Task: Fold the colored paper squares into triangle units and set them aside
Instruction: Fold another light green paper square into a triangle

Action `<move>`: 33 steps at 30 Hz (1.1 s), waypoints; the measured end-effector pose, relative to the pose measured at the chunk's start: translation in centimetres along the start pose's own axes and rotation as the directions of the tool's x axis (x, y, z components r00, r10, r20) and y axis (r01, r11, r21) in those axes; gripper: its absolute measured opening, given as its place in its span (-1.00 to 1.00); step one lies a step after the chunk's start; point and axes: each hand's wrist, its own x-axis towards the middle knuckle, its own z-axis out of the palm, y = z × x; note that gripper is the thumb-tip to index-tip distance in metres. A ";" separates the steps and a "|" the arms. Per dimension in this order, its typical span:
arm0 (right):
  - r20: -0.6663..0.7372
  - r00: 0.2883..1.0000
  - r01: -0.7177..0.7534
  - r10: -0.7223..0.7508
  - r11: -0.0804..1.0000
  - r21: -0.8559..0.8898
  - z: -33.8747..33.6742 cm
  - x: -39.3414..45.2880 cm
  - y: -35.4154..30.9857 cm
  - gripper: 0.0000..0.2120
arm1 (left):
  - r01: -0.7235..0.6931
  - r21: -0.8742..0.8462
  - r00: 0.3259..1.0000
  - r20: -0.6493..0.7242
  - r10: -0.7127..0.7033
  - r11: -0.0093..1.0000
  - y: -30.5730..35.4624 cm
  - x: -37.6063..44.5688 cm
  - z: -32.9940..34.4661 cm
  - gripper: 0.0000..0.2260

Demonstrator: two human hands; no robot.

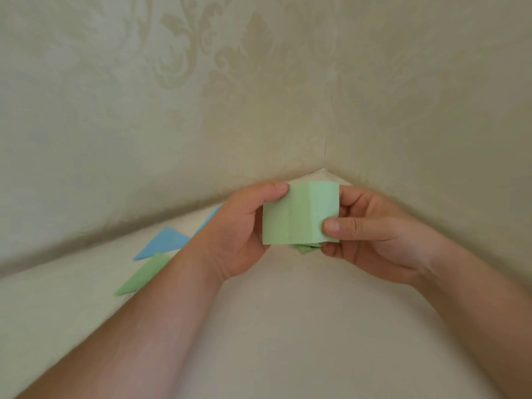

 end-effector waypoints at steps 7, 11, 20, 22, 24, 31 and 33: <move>-0.096 0.995 0.002 0.005 0.997 0.077 -0.2 0.1 -0.2 -0.39 | -0.013 -0.067 0.999 0.028 0.015 0.998 -0.2 0.0 -0.1 -0.67; -0.097 0.995 0.002 0.007 0.995 0.098 -0.2 0.0 -0.2 -0.40 | -0.024 -0.013 0.998 0.054 0.025 1.000 0.1 -0.1 -0.1 -0.34; -0.138 0.990 0.009 0.006 0.994 0.104 -0.5 0.3 0.1 -0.39 | -0.063 0.031 0.997 -0.049 0.064 0.998 0.1 -0.2 0.2 -0.73; -0.145 0.989 0.017 -0.001 0.994 0.106 -0.6 0.3 0.1 -0.40 | -0.080 0.051 0.994 -0.069 0.083 0.996 0.2 -0.1 0.1 -0.78; -0.138 0.990 0.030 -0.018 0.996 0.087 -0.5 0.3 0.1 -0.46 | -0.097 0.086 0.990 -0.096 0.105 0.992 0.4 -0.2 0.1 -0.83; -0.206 0.974 0.085 -0.091 0.996 -0.036 0.0 0.2 0.4 -0.81 | -0.139 0.253 0.941 -0.267 0.208 0.957 0.2 0.1 -0.1 -0.71; -0.235 0.958 0.125 -0.166 0.976 -0.181 0.5 0.3 0.5 -0.79 | -0.147 0.122 0.962 -0.214 0.171 0.981 0.4 0.0 -0.2 -0.61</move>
